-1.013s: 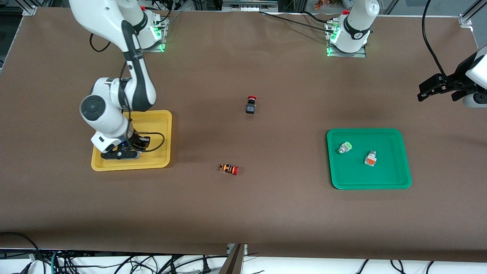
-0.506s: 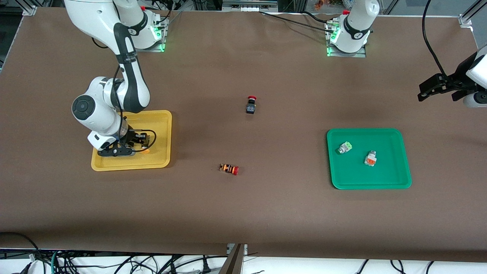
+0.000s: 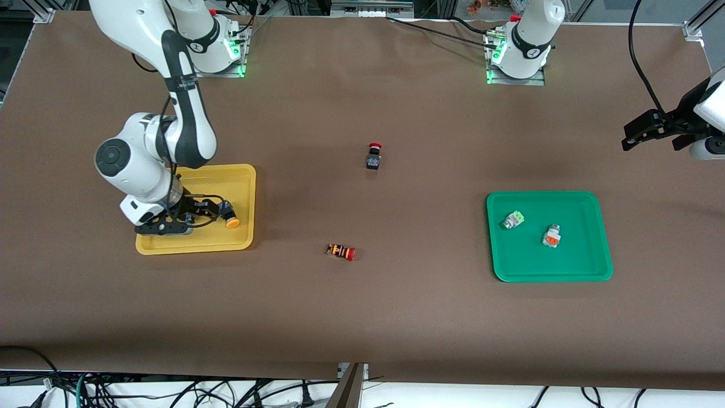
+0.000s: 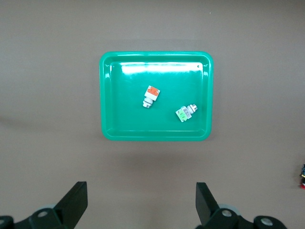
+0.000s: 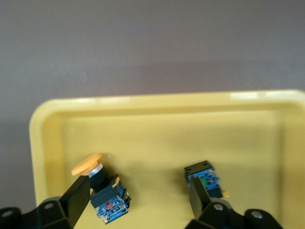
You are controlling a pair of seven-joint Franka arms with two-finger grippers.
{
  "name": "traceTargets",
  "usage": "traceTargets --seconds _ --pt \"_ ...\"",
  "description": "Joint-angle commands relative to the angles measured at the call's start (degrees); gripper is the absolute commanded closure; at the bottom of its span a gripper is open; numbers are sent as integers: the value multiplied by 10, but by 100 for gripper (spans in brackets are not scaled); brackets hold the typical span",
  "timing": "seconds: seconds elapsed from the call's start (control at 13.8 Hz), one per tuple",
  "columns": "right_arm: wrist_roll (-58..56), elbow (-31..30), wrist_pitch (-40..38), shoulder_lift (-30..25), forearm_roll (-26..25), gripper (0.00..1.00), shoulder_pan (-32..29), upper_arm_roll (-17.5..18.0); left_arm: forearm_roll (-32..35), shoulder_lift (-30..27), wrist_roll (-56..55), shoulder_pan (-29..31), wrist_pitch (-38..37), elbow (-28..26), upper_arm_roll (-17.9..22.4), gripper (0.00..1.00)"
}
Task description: Place green and yellow buttons in trays
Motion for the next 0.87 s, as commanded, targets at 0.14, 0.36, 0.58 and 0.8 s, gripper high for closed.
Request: traceTargets --seconds 0.14,0.36,0.58,0.8 --pt "-11 153 -213 -11 6 7 -11 -62 13 5 -5 -4 -14 16 -1 0" --pt "-7 222 -309 -14 -15 7 -9 -92 13 6 -5 -4 -14 17 -1 0" --pt "-4 280 -330 -7 -42 6 -8 -97 13 6 -5 -5 -15 20 -1 0" --pt "14 287 -324 19 -51 6 -6 -93 13 10 -5 -5 -24 25 -1 0"
